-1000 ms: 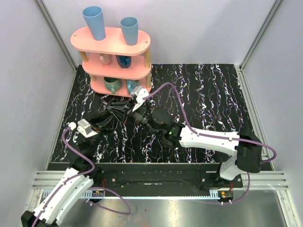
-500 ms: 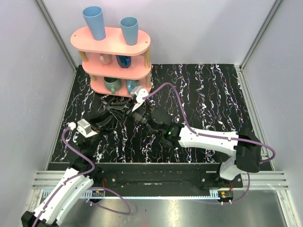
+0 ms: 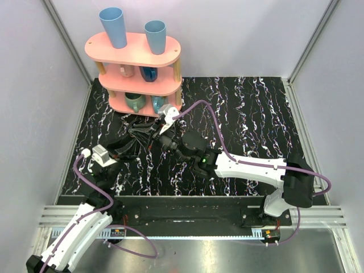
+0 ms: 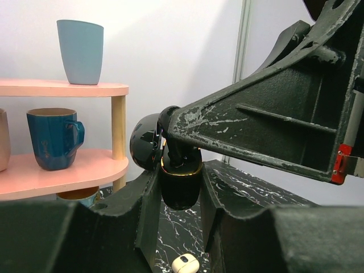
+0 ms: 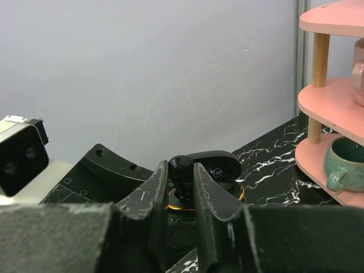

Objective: Insert the wireless bluetooth earbuds into the charging case
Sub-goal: Insert the left earbud into the left side groove of the charging case.

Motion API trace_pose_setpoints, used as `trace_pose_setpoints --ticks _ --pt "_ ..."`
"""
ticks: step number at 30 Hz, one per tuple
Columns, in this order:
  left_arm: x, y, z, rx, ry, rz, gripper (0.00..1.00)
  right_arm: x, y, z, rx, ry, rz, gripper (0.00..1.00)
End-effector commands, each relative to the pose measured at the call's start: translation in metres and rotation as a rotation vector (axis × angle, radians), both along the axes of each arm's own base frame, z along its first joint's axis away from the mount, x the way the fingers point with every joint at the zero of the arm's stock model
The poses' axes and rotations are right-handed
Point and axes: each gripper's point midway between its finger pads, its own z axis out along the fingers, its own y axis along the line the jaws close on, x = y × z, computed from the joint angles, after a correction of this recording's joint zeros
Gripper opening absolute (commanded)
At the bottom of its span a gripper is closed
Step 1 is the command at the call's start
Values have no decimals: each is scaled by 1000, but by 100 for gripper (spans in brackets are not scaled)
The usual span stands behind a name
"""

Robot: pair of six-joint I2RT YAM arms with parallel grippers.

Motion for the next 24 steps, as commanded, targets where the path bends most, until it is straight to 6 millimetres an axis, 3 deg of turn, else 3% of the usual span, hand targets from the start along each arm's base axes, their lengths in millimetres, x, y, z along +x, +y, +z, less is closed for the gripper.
trace_pose_setpoints --ticks 1,8,18,24 --pt "-13 10 30 -69 -109 12 0 -6 -7 12 48 13 12 19" --pt "-15 14 34 -96 -129 23 0 -7 -7 11 49 22 15 20" --pt "-16 19 39 -108 -142 45 0 -5 -15 -6 -1 40 -7 20" --pt "-16 19 38 -106 -138 46 0 -1 -18 -4 -9 23 -37 20"
